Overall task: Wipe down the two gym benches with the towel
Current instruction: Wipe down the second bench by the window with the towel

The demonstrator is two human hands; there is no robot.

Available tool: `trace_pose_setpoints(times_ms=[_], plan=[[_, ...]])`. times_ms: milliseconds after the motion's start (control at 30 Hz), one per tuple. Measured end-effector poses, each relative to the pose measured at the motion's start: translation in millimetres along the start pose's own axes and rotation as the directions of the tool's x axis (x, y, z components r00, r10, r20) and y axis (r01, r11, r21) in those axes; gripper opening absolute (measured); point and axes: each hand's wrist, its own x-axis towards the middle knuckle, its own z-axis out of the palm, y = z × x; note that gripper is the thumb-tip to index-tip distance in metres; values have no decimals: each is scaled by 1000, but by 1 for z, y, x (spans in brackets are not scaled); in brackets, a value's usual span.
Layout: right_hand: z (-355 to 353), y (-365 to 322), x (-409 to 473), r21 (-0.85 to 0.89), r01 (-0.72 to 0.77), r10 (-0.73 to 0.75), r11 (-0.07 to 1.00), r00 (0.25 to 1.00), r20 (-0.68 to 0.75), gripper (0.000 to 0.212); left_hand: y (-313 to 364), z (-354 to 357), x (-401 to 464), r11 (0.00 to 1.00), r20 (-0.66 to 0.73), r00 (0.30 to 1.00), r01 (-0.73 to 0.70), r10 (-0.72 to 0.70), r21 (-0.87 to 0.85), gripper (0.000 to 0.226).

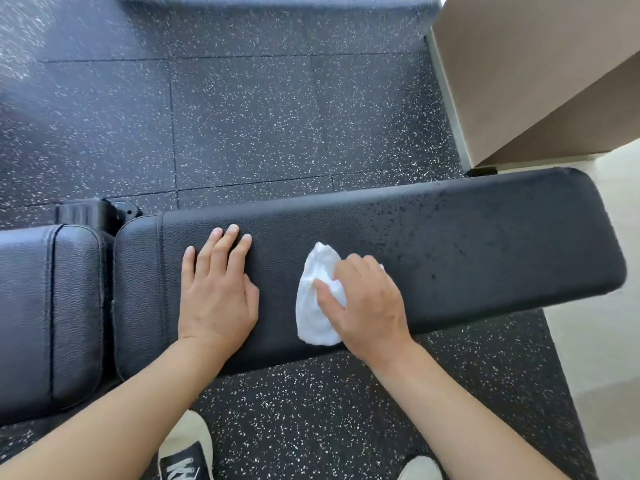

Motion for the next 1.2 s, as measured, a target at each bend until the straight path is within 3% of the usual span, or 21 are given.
trace_pose_setpoints(times_ms=[167,333,400,500,600,867,1000,1200], plan=[[-38,33,17,49,-86,91,995,987,-130,37,6,-13,10,1000,9,1000,-23,23,-13,59],[-7,49,16,-31,-102,103,994,994,26,32,52,-15,48,974,-39,982,-190,186,-127,55],[1,57,-7,-27,-52,52,998,999,11,27,77,-3,58,963,-17,975,-221,221,-153,54],[4,69,-40,14,-13,13,1000,1000,-20,33,96,22,54,980,0,985,-173,174,-102,53],[4,78,-51,13,-73,73,997,997,-21,38,95,36,50,987,-40,989,-142,139,-70,54],[17,75,6,-108,-138,113,985,972,-204,36,94,41,51,988,-69,988,-144,140,-48,54],[11,76,7,-88,-120,105,989,982,-154,35,95,41,52,989,-64,989,-139,136,-50,56],[-16,106,-61,-107,-2,-5,994,998,-67,31,95,41,53,987,-82,985,-155,151,-46,55]])
